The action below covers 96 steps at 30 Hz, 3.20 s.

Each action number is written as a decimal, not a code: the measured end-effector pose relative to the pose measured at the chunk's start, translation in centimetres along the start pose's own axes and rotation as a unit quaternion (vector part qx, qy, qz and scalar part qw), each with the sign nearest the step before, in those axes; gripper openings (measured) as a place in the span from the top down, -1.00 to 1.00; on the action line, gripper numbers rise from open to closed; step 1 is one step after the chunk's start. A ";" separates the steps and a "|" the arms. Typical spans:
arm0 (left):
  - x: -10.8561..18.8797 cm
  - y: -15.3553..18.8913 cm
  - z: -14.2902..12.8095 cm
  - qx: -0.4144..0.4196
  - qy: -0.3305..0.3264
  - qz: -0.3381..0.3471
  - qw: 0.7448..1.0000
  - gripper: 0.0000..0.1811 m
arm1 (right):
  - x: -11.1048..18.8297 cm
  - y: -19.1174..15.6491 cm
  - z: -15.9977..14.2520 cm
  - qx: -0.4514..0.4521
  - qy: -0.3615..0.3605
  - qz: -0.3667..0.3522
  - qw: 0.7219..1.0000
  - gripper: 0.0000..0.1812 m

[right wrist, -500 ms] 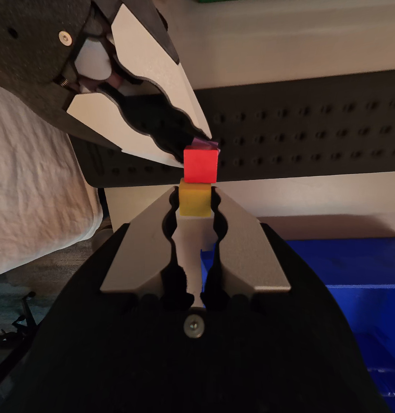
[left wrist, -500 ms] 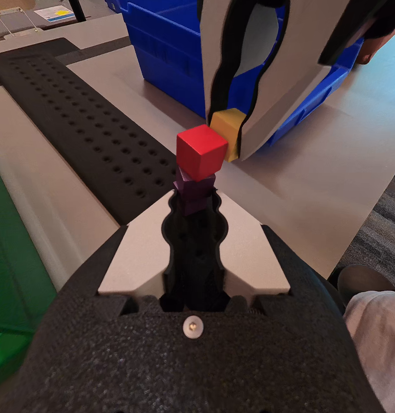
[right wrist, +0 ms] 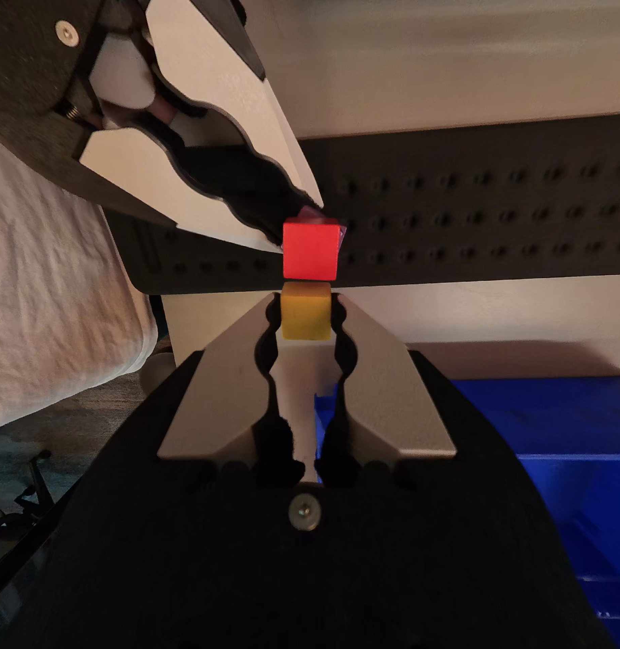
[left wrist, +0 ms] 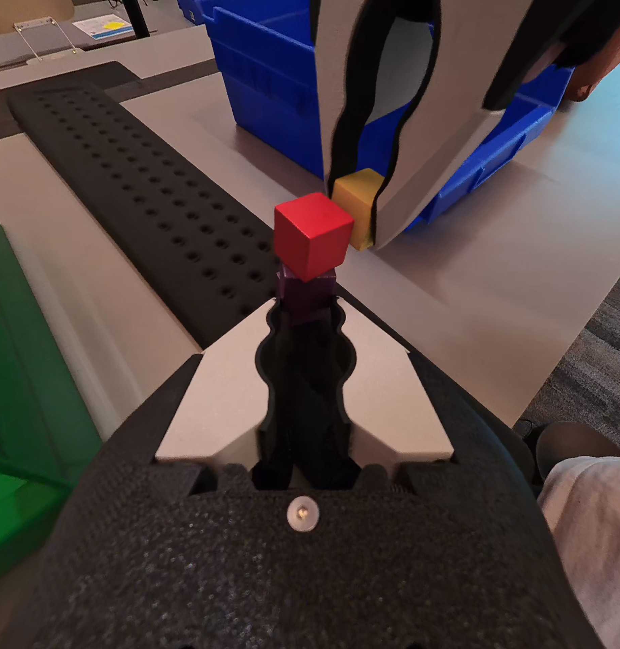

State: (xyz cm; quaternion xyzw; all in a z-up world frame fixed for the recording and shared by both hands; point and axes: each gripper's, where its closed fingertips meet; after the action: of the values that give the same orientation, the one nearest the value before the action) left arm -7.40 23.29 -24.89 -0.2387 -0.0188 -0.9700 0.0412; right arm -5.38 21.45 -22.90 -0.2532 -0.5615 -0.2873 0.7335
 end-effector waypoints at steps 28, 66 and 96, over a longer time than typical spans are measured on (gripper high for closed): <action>2.5 -0.2 -0.7 0.041 0.003 -0.014 0.999 0.66 | 1.8 0.3 3.4 0.019 0.050 -0.023 0.998 0.70; 7.7 0.1 1.4 0.001 0.019 -0.013 1.000 0.64 | 8.4 0.4 2.1 -0.082 0.224 -0.130 0.962 0.49; 10.4 3.0 2.7 0.071 0.038 -0.004 0.997 0.37 | 2.2 -8.1 -5.5 -0.274 0.411 -0.167 0.853 -0.02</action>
State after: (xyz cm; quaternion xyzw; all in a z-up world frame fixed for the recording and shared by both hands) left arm -15.02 19.70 -17.63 -0.1983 -0.0870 -0.9747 0.0552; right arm -6.96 11.61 -21.69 -0.2055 -0.1414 -0.6255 0.7392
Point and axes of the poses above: each gripper's, where its closed fingertips meet, x back along the fingers, z out of its top, y = z × x across the jaws
